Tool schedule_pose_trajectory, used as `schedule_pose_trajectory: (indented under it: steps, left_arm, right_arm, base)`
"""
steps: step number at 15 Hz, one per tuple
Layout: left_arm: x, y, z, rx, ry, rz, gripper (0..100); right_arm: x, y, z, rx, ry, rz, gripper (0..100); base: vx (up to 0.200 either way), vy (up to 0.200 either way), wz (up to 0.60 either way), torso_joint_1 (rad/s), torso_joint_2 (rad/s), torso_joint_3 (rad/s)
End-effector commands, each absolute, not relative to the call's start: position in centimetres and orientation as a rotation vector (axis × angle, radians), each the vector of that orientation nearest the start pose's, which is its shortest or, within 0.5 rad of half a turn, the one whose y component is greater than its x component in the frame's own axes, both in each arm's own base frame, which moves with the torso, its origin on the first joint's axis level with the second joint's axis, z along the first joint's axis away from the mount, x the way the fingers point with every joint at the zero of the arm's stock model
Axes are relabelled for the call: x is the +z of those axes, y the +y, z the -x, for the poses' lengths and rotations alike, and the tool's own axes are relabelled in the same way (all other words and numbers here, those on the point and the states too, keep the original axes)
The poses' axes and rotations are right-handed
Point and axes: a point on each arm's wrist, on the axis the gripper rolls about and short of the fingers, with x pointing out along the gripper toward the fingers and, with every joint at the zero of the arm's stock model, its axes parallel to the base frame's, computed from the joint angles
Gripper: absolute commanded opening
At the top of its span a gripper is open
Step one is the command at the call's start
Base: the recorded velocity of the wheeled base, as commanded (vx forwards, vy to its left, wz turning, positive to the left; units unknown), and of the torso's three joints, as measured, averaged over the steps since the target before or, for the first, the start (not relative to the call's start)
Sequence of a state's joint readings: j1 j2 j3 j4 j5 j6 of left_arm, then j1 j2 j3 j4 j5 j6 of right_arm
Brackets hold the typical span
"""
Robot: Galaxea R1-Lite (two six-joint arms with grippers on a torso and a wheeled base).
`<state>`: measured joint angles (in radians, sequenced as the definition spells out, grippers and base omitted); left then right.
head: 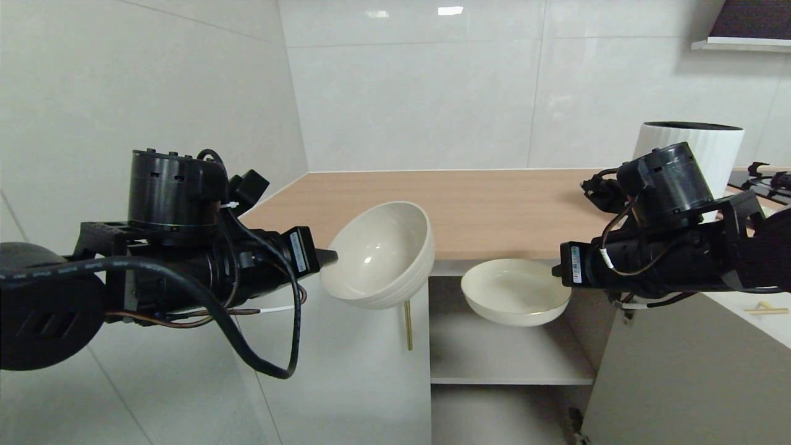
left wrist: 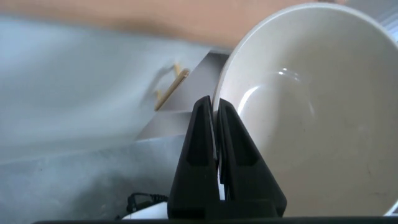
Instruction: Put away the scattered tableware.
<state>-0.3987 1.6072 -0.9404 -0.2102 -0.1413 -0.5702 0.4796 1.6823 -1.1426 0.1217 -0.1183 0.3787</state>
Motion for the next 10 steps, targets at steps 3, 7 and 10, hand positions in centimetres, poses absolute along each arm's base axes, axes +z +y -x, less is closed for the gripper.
schedule_pose_trajectory:
  steps: [3, 7, 10]
  left_arm:
    - [20.55, -11.44, -26.34, -0.384, 0.596, 0.487, 0]
    - [20.51, -11.45, -26.37, -0.383, 0.597, 0.487, 0]
    - [20.38, -11.47, -26.41, -0.382, 0.602, 0.486, 0]
  right_arm:
    - [20.65, 13.87, -27.22, 0.219, 0.700, -0.162, 0]
    - [20.51, 13.92, -27.30, 0.218, 0.704, -0.160, 0]
    - [20.51, 13.92, -27.30, 0.218, 0.704, -0.160, 0]
  base:
    - [0.000, 0.000, 0.00, -0.157, 0.46, 0.297]
    - [0.000, 0.000, 0.00, -0.134, 0.45, 0.314]
    - [0.000, 0.000, 0.00, 0.006, 0.09, 0.053]
